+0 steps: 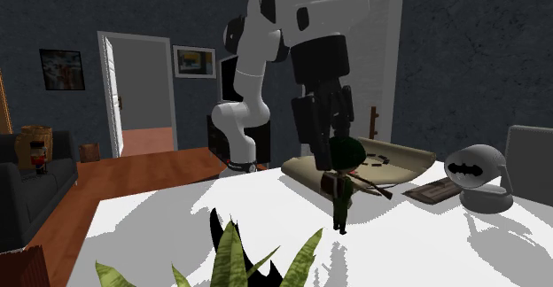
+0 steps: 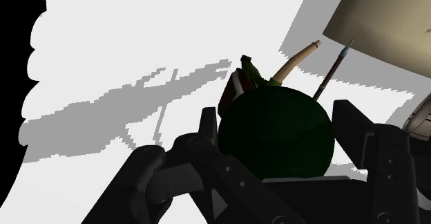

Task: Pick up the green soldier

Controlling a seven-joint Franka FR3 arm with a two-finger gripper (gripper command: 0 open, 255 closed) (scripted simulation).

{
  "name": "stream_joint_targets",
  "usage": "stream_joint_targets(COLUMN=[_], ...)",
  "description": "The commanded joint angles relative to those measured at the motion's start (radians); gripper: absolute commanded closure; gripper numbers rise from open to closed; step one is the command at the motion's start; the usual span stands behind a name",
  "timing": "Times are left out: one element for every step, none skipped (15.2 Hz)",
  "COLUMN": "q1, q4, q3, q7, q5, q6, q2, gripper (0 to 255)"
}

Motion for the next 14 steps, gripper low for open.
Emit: stream_joint_targets(q1=[-0.004, -0.006, -0.008, -0.010, -0.012, -0.015, -0.018, -0.021, -0.024, -0.028, -0.031, -0.035, -0.036, -0.036], q4=[0.025, 0.040, 0.055, 0.070, 0.086, 0.103, 0.120, 0.138, 0.156, 0.175, 0.195, 0.215, 0.218, 0.218], q3=[-0.001, -0.002, -0.002, -0.002, -0.003, -0.003, -0.003, -0.003, -0.003, -0.003, -0.003, -0.003, -0.003, -0.003], q7=[0.004, 0.007, 0.010, 0.013, 0.016, 0.018, 0.021, 0.024, 0.027, 0.029, 0.032, 0.035, 0.036, 0.036], q5=[-0.002, -0.002, -0.003, -0.003, -0.003, -0.002, -0.002, -0.001, 0.000, 0.001, 0.002, 0.004, 0.004, 0.004], q6=[-0.026, -0.039, -0.053, -0.067, -0.081, -0.095, -0.109, -0.124, -0.139, -0.154, -0.170, -0.185, -0.188, -0.188], q2=[-0.001, 0.000, 0.001, 0.002, 0.004, 0.006, 0.008, 0.011, 0.014, 0.018, 0.022, 0.026, 0.027, 0.027], gripper=[255, 255, 255, 255, 255, 255, 255, 255, 255, 255, 255, 255, 255, 255])
